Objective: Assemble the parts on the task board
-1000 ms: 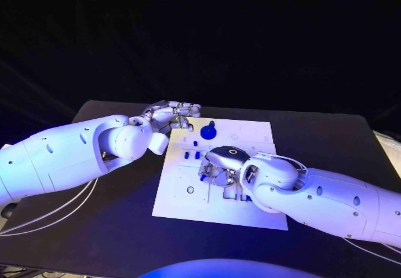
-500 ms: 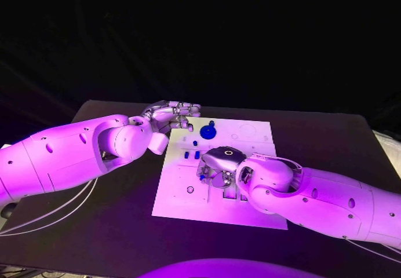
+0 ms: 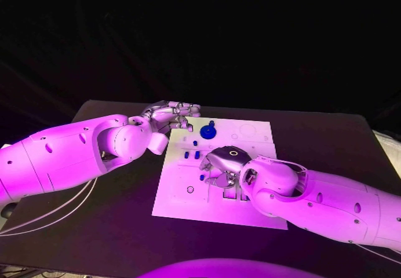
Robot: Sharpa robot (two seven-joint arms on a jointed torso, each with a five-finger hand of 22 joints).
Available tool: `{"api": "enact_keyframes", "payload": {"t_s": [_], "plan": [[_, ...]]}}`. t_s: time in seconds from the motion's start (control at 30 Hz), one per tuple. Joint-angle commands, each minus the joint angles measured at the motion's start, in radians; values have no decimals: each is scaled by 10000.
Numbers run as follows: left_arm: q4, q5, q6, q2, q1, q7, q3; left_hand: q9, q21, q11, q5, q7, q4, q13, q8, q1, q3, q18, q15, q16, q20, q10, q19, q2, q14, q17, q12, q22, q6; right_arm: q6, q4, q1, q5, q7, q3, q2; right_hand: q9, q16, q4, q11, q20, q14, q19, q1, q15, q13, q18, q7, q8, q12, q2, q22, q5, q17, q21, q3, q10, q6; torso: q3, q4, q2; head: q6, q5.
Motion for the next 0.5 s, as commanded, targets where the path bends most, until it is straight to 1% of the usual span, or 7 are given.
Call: {"api": "enact_keyframes", "payload": {"t_s": [0.03, 0.1, 0.13, 0.23, 0.33, 0.4, 0.5], "plan": [[-1, -51, 187, -6, 4, -27, 6, -6, -56, -21, 10, 12, -7, 8, 68, -1, -43, 182, 6, -50, 60, -79, 11, 62, -78, -11, 35, -12, -78, -1100, 301, -17, 1, 57, 14, -267, 22, -14, -6, -76, 15, 58, -3, 96, 65, 22, 142, -10, 67, 130, 24, 50, 65, -11, 43, -81, 28, 138, 7, -3, -5, 14, -11], [-6, -55, 188, -16, 4, -35, 6, -6, -56, -21, 10, 12, -7, 8, 68, -1, -43, 182, 6, -50, 60, -79, 11, 62, -78, -11, 35, -12, -78, -1393, 549, -13, 229, 124, 53, -554, 38, -12, -5, -98, -1, 69, 21, 118, 50, 38, 142, -20, 101, 293, 58, 67, 90, -42, 61, -106, 137, 259, -3, -8, -5, 32, -33], [-7, -56, 192, -24, 4, -39, 5, -6, -56, -21, 10, 12, -7, 8, 68, -1, -43, 182, 6, -50, 60, -79, 11, 62, -78, -11, 35, -12, -78, -1541, 764, 2, 419, 137, 107, -819, 47, -1, -5, -118, -21, 84, 38, 139, 40, 45, 143, -28, 120, 408, 91, 77, 119, -47, 70, -105, 241, 341, -6, -14, -11, 51, -52], [-3, -58, 194, -44, 4, -42, 5, -6, -56, -21, 10, 12, -7, 8, 68, -1, -43, 182, 6, -50, 60, -79, 11, 62, -78, -11, 35, -12, -78, -1593, 1103, 94, 725, 79, 200, -1302, 53, 57, -17, -147, -62, 130, 96, 195, 24, 39, 130, -45, 133, 562, 156, 152, 197, 1, 125, -58, 415, 446, -4, -25, -8, 85, -81], [10, -59, 182, -76, 3, -27, 4, -6, -56, -21, 10, 12, -7, 8, 68, -1, -43, 182, 6, -50, 60, -79, 11, 62, -78, -11, 35, -12, -78, -1328, 1328, 325, 941, -69, 276, -1823, 50, 95, -29, -168, -80, 162, 152, 212, 20, 20, 112, -74, 124, 607, 150, 235, 234, 36, 185, -41, 470, 475, -1, -42, -2, 111, -124], [25, -60, 157, -102, 3, 13, 3, -6, -56, -21, 10, 12, -7, 8, 68, -1, -43, 182, 6, -50, 60, -79, 11, 62, -78, -11, 35, -12, -78, -1107, 1321, 514, 951, -116, 303, -2087, 35, 5, -35, -164, -76, 152, 166, 190, 18, -12, 105, -73, 85, 597, 89, 234, 240, -95, 187, -69, 433, 445, -3, -49, -1, 119, -156], [36, -61, 122, -123, 3, 86, 3, -6, -56, -21, 10, 12, -7, 8, 68, -1, -43, 182, 6, -50, 60, -79, 11, 62, -78, -11, 35, -12, -78, -817, 1187, 714, 880, -160, 322, -2336, -8, -116, -69, -156, -62, 133, 201, 181, 26, -67, 103, -104, -21, 508, -21, 232, 224, -247, 188, -151, 234, 288, -11, -65, -8, 117, -169]]}}
